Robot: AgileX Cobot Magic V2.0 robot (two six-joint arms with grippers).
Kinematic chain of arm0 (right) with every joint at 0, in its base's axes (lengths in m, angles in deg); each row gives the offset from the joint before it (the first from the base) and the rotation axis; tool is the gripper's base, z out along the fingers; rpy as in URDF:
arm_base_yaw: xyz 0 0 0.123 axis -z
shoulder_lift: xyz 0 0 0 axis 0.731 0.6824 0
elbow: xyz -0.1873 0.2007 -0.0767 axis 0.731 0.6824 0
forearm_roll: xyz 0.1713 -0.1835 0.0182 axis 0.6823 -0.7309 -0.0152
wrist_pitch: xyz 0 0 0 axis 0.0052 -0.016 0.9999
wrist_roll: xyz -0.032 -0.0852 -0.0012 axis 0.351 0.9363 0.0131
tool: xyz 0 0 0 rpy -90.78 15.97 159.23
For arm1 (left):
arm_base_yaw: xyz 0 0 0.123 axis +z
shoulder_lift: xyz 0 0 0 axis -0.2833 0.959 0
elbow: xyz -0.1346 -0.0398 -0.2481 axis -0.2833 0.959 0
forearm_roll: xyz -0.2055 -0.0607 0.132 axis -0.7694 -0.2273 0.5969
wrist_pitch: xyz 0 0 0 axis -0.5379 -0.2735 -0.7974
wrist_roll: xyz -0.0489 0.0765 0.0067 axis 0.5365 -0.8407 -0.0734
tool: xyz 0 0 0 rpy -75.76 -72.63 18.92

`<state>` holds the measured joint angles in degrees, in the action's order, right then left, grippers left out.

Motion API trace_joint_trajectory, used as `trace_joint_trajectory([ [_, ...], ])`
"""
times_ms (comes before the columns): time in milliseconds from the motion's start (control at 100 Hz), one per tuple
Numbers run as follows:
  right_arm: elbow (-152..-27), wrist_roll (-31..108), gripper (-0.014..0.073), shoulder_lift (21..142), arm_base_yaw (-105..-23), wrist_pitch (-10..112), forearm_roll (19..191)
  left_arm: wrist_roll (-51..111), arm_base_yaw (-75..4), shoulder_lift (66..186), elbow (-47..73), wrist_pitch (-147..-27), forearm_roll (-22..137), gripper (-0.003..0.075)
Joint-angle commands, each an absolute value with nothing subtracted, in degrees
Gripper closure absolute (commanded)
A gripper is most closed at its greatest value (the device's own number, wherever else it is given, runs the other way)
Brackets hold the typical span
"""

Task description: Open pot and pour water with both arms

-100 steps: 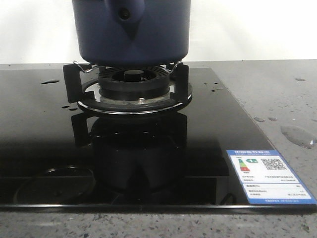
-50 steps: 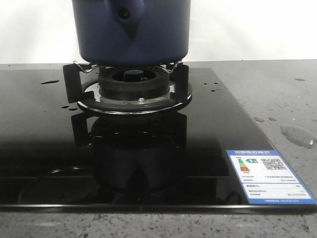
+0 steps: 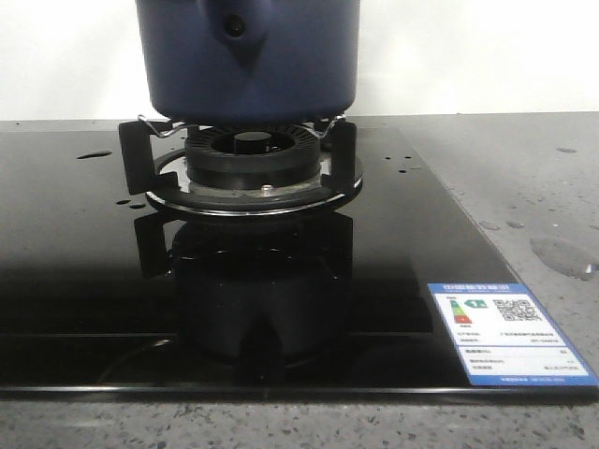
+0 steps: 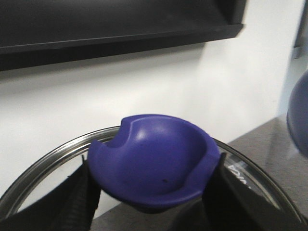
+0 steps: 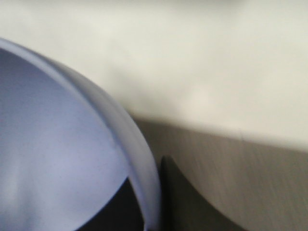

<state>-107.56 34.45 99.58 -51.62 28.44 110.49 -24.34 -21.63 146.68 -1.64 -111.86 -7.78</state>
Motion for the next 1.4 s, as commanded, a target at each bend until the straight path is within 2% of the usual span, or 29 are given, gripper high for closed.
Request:
trace_joint_trajectory([
  [0, -109.4, 32.4, 0.0638, 97.8, -45.1, 16.2, 111.4, -24.3, -24.3, 145.0, -4.0, -113.0, -12.7, 0.0377],
  [130, -107.0, 31.5, 0.0638, 99.4, -38.8, 6.1, 111.0, -24.3, -27.3, 146.0, -4.0, -113.0, -12.7, 0.0377],
  [280, -102.4, 31.5, 0.0638, 101.3, -34.8, 4.9, 111.0, -24.3, -29.5, 146.6, -4.0, -113.0, -12.9, 0.0377],
  [660, -99.9, 31.5, 0.0638, 107.7, -34.5, 5.8, 108.0, -24.3, -29.7, 146.6, -4.0, -113.2, -13.2, 0.0377],
  [1070, -99.9, 31.7, 0.0632, 109.1, -34.5, 5.6, 106.3, -24.3, -29.7, 146.6, -4.0, -113.2, -13.2, 0.0377],
  [1160, -99.9, 31.7, 0.0555, 109.1, -34.5, 5.6, 106.3, -24.3, -29.7, 146.6, -4.0, -113.2, -13.2, 0.0377],
  [1230, -99.9, 31.7, 0.0452, 109.1, -34.5, 5.4, 106.3, -24.3, -29.7, 146.6, -4.0, -113.7, -13.2, 0.0377],
  [1310, -99.9, 31.7, 0.0290, 109.1, -34.5, 5.4, 106.3, -24.3, -29.7, 146.6, -4.0, -114.5, -13.2, 0.0377],
  [1390, -100.1, 31.7, 0.0214, 108.8, -34.5, 5.3, 106.3, -24.3, -29.7, 146.6, -4.0, -115.1, -12.7, 0.0377],
])
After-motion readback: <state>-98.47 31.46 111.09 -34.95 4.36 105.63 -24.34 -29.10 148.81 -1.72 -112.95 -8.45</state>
